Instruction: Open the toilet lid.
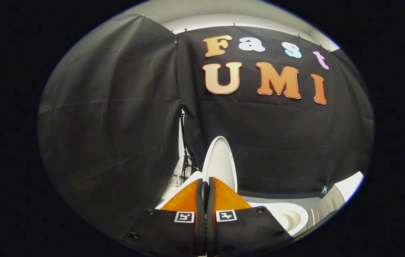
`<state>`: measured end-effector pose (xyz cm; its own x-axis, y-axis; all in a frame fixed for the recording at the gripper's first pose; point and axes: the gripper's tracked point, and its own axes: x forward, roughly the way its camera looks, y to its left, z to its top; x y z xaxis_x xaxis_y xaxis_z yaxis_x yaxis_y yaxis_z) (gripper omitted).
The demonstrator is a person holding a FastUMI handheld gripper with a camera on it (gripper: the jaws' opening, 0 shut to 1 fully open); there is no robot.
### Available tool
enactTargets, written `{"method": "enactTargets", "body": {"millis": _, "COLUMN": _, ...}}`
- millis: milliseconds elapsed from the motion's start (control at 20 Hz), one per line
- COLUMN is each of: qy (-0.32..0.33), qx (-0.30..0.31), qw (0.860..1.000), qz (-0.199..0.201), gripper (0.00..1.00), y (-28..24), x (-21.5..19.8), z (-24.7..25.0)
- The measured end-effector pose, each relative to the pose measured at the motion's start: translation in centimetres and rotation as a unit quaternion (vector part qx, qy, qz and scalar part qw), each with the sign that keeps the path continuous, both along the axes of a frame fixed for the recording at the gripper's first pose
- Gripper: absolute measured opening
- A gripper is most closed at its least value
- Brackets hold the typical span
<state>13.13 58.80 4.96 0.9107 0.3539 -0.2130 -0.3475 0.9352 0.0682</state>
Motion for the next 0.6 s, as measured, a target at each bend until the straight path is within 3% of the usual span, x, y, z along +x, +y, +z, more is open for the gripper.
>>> {"method": "enactTargets", "body": {"millis": 200, "qy": -0.013, "qx": -0.017, "qw": 1.0, "qz": -0.017, "gripper": 0.12, "y": -0.3, "x": -0.1, "z": 0.3}}
{"method": "enactTargets", "body": {"millis": 350, "qy": -0.018, "qx": -0.019, "qw": 1.0, "qz": 0.008, "gripper": 0.17, "y": 0.7, "x": -0.5, "z": 0.0}}
{"method": "enactTargets", "body": {"millis": 600, "qy": -0.011, "qx": 0.007, "qw": 0.998, "qz": 0.064, "gripper": 0.58, "y": 1.1, "x": -1.7, "z": 0.5}}
